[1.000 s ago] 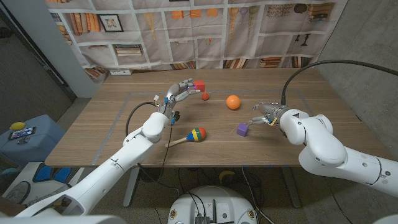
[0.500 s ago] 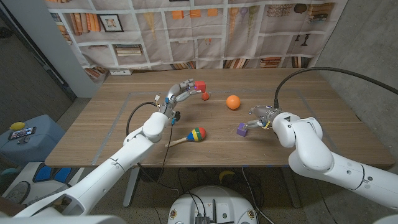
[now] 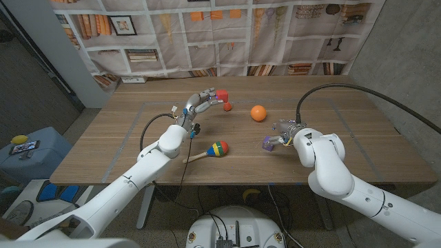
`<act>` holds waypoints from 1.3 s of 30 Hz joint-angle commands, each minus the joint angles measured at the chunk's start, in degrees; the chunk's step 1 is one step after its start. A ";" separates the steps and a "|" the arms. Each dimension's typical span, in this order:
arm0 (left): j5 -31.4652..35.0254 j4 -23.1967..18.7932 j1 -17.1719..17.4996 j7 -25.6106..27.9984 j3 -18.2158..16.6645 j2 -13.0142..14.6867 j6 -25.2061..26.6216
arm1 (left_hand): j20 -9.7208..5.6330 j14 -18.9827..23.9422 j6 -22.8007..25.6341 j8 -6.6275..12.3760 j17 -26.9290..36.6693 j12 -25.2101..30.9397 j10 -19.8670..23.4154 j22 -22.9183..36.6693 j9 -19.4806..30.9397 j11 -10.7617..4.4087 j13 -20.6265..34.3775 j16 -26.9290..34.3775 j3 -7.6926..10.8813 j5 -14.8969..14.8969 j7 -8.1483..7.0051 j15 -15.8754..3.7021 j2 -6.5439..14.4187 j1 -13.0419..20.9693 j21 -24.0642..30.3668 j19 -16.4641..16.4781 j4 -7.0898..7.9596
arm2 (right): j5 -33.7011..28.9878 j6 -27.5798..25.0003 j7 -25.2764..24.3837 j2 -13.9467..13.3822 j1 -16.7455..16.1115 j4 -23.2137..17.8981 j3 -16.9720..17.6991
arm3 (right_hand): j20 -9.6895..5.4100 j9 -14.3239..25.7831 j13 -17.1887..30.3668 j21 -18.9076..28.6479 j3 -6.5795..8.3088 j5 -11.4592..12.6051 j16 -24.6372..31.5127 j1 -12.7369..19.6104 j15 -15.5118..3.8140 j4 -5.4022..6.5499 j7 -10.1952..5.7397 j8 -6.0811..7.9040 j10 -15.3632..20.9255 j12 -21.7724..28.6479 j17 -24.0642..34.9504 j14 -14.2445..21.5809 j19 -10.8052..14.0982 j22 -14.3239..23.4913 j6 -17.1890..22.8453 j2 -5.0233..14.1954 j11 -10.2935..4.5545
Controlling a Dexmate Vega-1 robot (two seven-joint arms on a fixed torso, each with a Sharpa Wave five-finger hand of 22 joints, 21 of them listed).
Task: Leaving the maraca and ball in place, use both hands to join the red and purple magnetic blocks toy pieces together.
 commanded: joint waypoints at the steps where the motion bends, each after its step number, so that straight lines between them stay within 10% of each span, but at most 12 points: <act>1: -0.50 -0.59 0.39 -0.15 -0.41 0.45 0.15 | 0.15 0.46 6.51 0.14 0.11 -0.20 0.41 0.29 0.30 0.00 0.11 -0.05 -0.37 0.57 -0.72 -3.82 0.95 0.39 0.12 0.37 0.08 | -10.94 5.83 2.40 8.29 -4.81 4.20 3.99 | -0.43 0.41 0.19 0.36 0.55 0.30 0.48 1.18 0.13 -0.09 0.03 0.56 0.36 0.41 0.10 0.67 0.56 0.24 0.61 0.27 0.18; 19: -0.51 -1.07 0.80 -0.16 -0.57 0.83 0.04 | 0.11 0.42 6.80 -0.19 0.11 -0.28 0.30 0.30 0.34 0.13 0.12 -0.13 -0.77 0.58 -0.71 -3.81 1.15 0.41 0.13 0.44 0.04 | -14.55 11.75 -1.52 14.88 -9.29 7.72 8.83 | -1.62 1.39 0.39 0.76 1.71 -0.01 1.37 4.74 -1.12 -0.58 -0.57 3.13 1.96 1.08 0.22 2.85 2.49 0.22 3.90 -0.35 -0.67; 39: 0.05 -1.64 0.75 0.25 -0.28 0.86 1.02 | 0.13 0.44 7.16 -0.45 0.11 -0.35 0.16 0.30 0.41 0.22 0.12 -0.16 -1.14 0.60 -0.58 -3.73 1.48 0.39 0.13 0.50 0.05 | -14.49 10.70 -11.27 17.85 -12.33 9.87 10.10 | -3.13 3.03 0.55 1.07 3.02 -2.39 3.15 10.63 -3.51 -0.40 -2.06 9.78 7.54 2.44 0.73 7.31 6.41 0.22 14.09 -1.77 -2.40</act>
